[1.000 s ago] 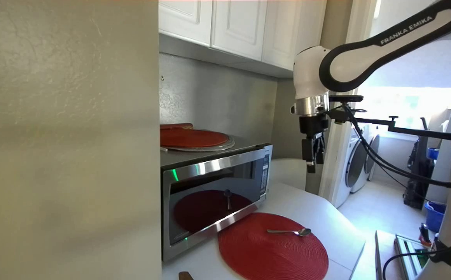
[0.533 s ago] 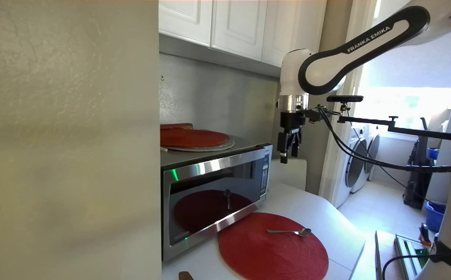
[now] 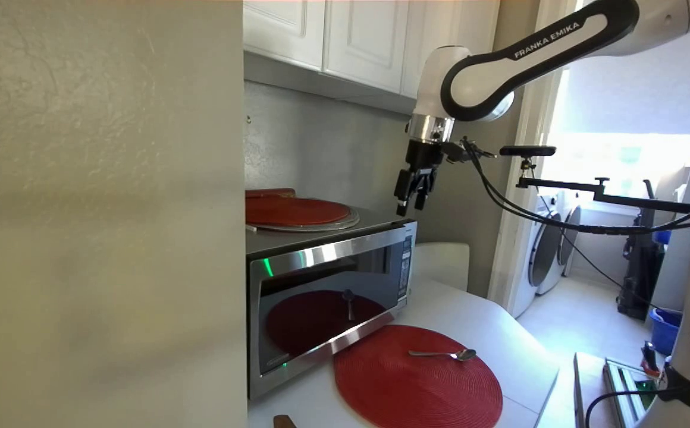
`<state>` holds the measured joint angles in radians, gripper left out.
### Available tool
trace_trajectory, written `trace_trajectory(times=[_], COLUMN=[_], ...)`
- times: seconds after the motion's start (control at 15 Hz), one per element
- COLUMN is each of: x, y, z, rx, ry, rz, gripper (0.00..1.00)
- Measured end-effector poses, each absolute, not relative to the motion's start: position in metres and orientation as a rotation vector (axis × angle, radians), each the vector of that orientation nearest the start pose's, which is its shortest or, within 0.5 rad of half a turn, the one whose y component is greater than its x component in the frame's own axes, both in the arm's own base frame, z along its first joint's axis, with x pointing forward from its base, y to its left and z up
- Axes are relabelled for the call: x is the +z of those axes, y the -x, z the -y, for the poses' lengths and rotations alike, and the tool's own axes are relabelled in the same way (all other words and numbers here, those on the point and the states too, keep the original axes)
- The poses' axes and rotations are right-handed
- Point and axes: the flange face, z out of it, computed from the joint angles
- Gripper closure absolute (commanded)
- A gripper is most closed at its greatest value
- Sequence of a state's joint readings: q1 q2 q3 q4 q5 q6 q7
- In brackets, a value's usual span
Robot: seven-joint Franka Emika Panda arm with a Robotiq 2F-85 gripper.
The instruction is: Open the microwave
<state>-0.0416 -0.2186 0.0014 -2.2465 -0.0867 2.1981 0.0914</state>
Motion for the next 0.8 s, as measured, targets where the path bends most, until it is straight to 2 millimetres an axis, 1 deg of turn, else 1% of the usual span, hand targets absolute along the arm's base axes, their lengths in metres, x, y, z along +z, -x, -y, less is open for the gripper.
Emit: trace_trajectory(times=[0.2,0.27,0.33,0.6,0.8], x=[0.471,0.471,0.471,0.473,0.471], y=[-0.497,-0.497,-0.497,-0.509,-0.518], z=[0.023,0.023,0.023,0.023,0.03], rx=[-0.268,-0.268,-0.274,-0.415,-0.504], ry=[3.197,3.197,3.195,3.175,3.159], rz=[-0.139,-0.139,-0.141,-0.104,-0.11], gripper=[0.0,0.09,0.26,0.56,0.77])
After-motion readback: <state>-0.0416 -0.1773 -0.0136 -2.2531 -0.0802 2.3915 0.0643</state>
